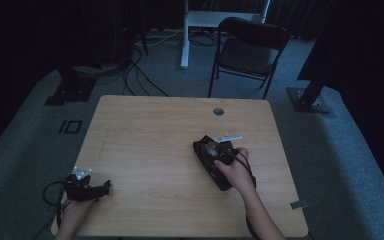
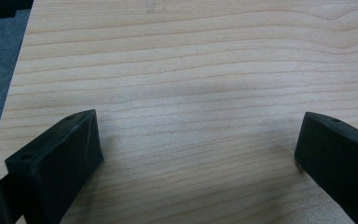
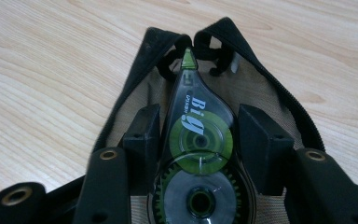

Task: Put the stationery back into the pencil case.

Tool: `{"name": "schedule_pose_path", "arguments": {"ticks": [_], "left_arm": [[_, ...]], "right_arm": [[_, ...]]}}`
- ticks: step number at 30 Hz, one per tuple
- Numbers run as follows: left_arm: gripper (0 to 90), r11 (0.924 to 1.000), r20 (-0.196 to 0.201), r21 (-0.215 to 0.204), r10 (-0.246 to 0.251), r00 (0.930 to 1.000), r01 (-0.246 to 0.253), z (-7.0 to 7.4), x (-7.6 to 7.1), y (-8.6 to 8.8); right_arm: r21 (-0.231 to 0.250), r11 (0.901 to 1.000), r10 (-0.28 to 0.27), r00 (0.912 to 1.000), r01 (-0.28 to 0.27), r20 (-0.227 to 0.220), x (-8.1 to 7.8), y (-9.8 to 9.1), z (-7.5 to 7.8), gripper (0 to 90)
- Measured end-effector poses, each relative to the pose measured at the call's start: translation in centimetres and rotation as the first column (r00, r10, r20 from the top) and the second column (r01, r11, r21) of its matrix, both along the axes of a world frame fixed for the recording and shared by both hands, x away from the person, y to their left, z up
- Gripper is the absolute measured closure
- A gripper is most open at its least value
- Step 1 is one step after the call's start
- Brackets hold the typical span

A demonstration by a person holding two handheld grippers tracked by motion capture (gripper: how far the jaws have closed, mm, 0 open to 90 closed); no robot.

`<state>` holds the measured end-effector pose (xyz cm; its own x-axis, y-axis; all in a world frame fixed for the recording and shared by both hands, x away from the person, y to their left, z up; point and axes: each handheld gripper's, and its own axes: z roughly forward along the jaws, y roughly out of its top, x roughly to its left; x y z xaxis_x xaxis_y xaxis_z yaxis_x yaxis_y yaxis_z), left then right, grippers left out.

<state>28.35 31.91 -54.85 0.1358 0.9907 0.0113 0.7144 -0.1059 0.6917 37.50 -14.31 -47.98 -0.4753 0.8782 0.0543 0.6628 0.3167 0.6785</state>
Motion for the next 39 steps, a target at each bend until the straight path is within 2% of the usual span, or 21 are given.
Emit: {"name": "schedule_pose_path", "arguments": {"ticks": [11, 28, 39], "left_arm": [[0.6, 1.0, 0.0, 0.0, 0.0, 1.0, 0.0, 0.0, 0.0, 0.0], [0.6, 1.0, 0.0, 0.0, -0.001, 1.0, 0.001, 0.0, 0.0, 0.0], [0.6, 1.0, 0.0, 0.0, 0.0, 1.0, 0.0, 0.0, 0.0, 0.0]], "right_arm": [[-0.055, 0.9985, -0.009, 0.9995, 0.007, -0.032, 0.8, 0.3, -0.9, 50.4], [-0.06, 0.9982, -0.009, 0.9977, 0.005, -0.067, 1.5, 0.8, -1.4, 50.3], [-0.087, 0.9962, -0.009, 0.9965, 0.002, -0.083, 1.6, 0.9, -1.6, 50.1]]}}
